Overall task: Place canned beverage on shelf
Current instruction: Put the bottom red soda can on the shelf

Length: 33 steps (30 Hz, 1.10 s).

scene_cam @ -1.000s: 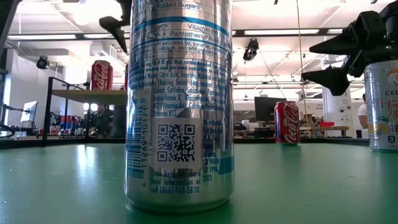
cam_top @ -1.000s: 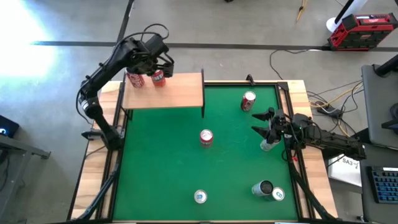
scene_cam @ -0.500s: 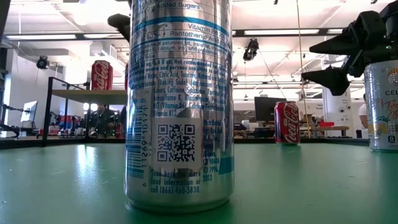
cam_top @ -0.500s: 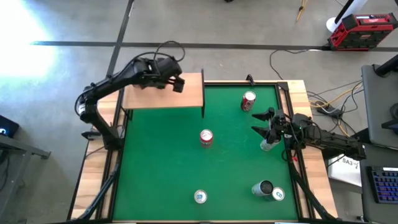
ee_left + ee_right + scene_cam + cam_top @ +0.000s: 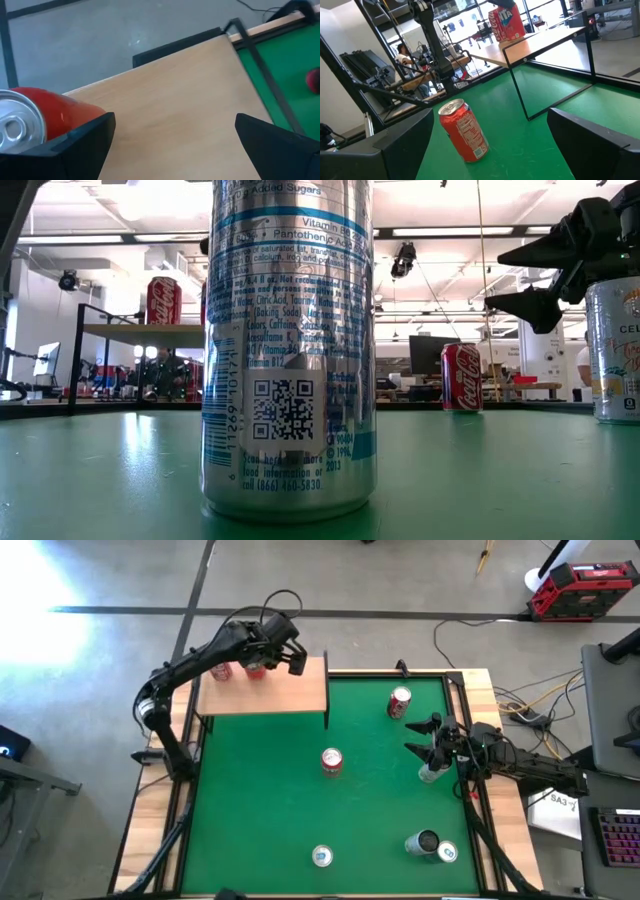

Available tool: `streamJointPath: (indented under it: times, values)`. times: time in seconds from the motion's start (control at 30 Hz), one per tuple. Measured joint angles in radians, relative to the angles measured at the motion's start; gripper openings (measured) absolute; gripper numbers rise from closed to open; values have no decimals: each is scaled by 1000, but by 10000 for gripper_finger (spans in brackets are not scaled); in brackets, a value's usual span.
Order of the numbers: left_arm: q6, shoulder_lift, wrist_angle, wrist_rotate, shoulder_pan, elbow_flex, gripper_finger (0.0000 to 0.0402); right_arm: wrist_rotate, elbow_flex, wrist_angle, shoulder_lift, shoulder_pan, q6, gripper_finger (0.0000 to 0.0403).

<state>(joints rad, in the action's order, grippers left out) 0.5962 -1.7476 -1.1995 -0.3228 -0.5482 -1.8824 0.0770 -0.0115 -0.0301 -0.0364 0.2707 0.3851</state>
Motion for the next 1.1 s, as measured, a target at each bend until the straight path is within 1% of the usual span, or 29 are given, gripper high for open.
streamJointPath:
  times: [0.37,0.73,1.1]
  values:
    - [37,-23,-2,-4,-13,0,396,0,0,0,0,0,0,382]
    - [126,-23,-94,-33,-15,0,396,0,0,0,0,0,0,382]
    - [183,-19,-159,-51,-17,0,396,0,0,0,0,0,0,382]
